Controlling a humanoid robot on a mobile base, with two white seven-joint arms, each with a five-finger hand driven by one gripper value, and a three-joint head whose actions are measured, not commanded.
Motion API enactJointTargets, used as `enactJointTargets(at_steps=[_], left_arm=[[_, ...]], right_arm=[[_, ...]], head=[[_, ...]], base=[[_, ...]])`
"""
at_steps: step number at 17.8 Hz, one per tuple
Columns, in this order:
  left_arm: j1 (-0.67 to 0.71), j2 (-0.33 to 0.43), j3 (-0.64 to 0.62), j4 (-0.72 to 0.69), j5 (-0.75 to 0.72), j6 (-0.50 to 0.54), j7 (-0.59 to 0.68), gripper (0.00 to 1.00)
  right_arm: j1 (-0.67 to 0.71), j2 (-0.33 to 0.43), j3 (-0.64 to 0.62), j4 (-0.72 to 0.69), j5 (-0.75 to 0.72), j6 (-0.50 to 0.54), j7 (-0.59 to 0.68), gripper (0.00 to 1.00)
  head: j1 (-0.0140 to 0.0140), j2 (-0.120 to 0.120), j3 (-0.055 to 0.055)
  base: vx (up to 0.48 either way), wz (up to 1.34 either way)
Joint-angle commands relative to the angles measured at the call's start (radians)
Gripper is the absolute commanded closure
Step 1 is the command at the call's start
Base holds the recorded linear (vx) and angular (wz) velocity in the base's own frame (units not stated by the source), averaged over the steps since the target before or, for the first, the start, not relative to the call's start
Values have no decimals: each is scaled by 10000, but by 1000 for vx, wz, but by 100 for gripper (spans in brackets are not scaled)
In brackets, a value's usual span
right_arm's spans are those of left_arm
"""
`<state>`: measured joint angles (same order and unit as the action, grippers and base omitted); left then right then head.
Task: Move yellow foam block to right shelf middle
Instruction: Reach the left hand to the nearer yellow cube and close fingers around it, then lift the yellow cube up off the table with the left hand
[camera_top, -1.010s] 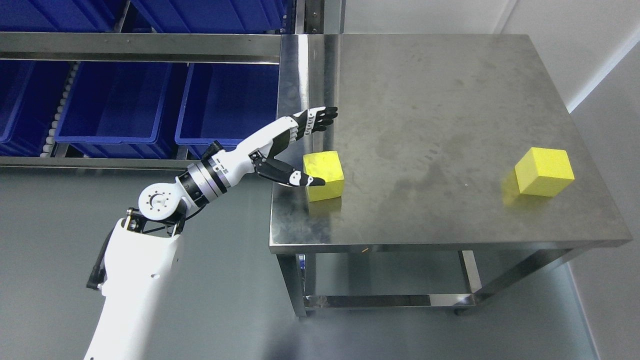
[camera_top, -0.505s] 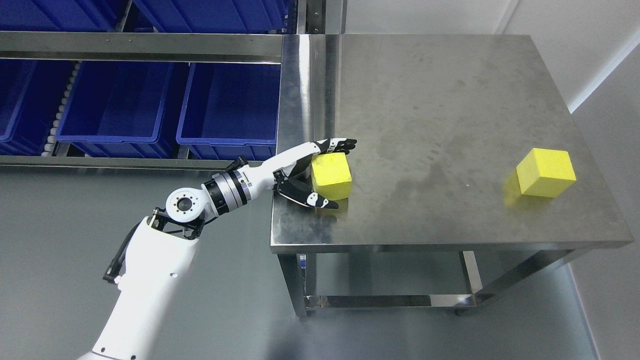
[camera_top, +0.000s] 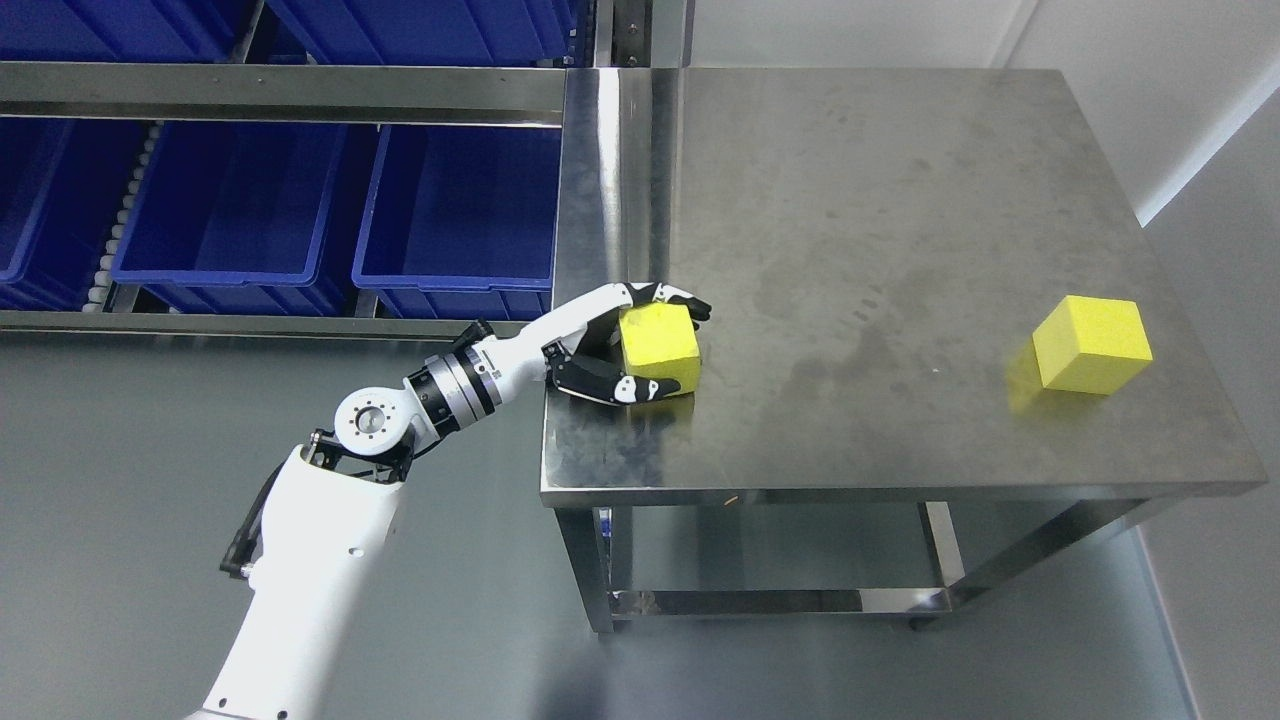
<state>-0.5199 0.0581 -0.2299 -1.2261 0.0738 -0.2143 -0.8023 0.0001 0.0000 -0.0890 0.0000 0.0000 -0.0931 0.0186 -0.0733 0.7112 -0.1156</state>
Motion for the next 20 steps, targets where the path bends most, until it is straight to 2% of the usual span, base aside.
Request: enactJointTargets(at_steps=[1, 4, 6, 10, 11, 13, 16, 20], left_arm=[[-598, -406, 1378, -730, 2586, -495, 1039, 70], [-1166, -406, 1394, -886, 3418, -2406, 1886, 70], [-1259, -406, 1546, -1007, 3419, -3086, 2405, 70], [-984, -406, 2098, -1284, 3388, -3211, 5531, 72], [-801, -406, 2205, -1345, 3373, -3211, 6070, 75], [-571, -406, 2390, -1468, 3358, -3196, 7022, 75], [-34, -406, 2604, -1469, 3052, -3043, 7179, 83], [305, -406, 3386, -1469, 2209, -2354, 7164, 83]], right_arm=[[-16, -175, 0, -175, 0, -35, -2, 0], [-16, -175, 0, -175, 0, -35, -2, 0], [-16, -175, 0, -175, 0, -35, -2, 0], [-16, -175, 0, -175, 0, -35, -2, 0], [-16, -175, 0, -175, 0, -35, -2, 0], [-31, -175, 0, -175, 0, -35, -2, 0], [-16, -175, 0, -175, 0, -35, -2, 0], [-16, -175, 0, -175, 0, -35, -2, 0]], head=[[0, 0, 0], [0, 0, 0], [0, 0, 0], [0, 0, 0], [0, 0, 0], [0, 0, 0], [0, 0, 0], [0, 0, 0]], base=[[-1, -33], [9, -10], [5, 0], [6, 28], [10, 47], [11, 44], [0, 0], [-23, -30]])
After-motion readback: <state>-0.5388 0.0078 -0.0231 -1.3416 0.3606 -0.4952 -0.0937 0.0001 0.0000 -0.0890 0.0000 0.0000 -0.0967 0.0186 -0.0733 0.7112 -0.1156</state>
